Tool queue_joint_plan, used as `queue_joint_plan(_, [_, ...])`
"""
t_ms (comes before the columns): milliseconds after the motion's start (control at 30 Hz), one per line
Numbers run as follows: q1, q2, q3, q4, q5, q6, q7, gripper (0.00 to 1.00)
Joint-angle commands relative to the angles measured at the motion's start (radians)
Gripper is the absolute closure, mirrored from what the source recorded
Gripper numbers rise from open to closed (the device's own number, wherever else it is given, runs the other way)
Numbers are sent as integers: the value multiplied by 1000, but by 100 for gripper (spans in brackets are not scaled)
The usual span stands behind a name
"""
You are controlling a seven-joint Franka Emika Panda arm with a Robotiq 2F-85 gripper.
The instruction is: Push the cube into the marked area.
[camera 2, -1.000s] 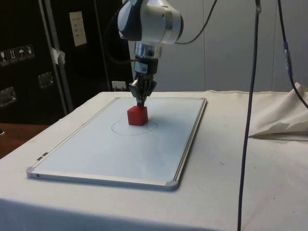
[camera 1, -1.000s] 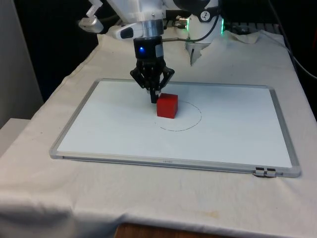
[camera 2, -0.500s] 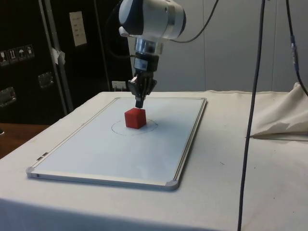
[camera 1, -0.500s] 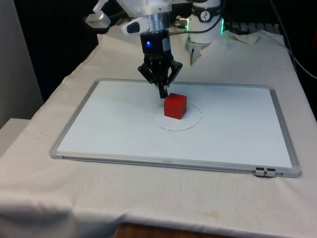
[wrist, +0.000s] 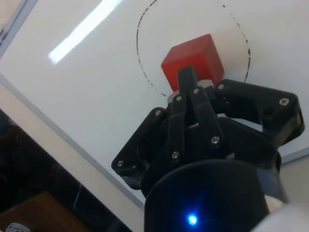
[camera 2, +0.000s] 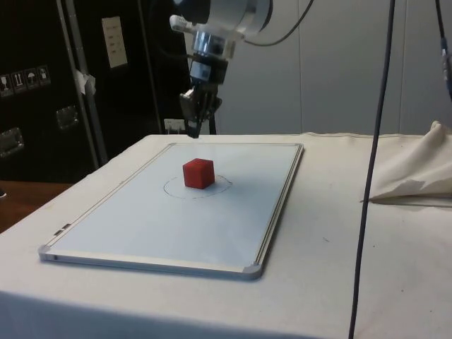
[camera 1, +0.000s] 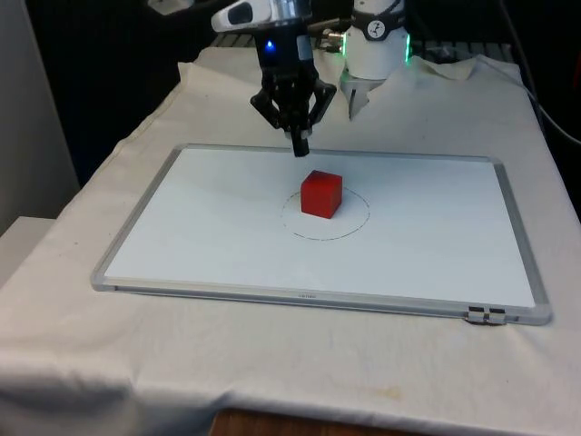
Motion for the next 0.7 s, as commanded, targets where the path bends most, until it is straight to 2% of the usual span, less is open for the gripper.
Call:
queue_joint_plan(0, [8, -8, -10, -5, -24, -2, 19, 100])
queue_joint_plan(167, [11, -38, -2, -10, -58, 4, 25, 100])
queue_joint_plan(200, [0, -30, 3, -3, -31, -1, 8, 100])
queue_joint_plan(233, [1, -38, 7, -3, -41, -1, 9, 100])
queue_joint_plan(267, [10, -47, 0, -11, -70, 5, 21, 100])
queue_joint_plan(467, [17, -63, 4, -10, -113, 17, 31, 100])
queue_joint_plan(500, [6, -63, 12, -4, -92, 2, 12, 100])
queue_joint_plan(533, [18, -64, 5, -10, -118, 19, 34, 100])
queue_joint_plan(667, [25, -63, 18, -11, -148, 47, 58, 100])
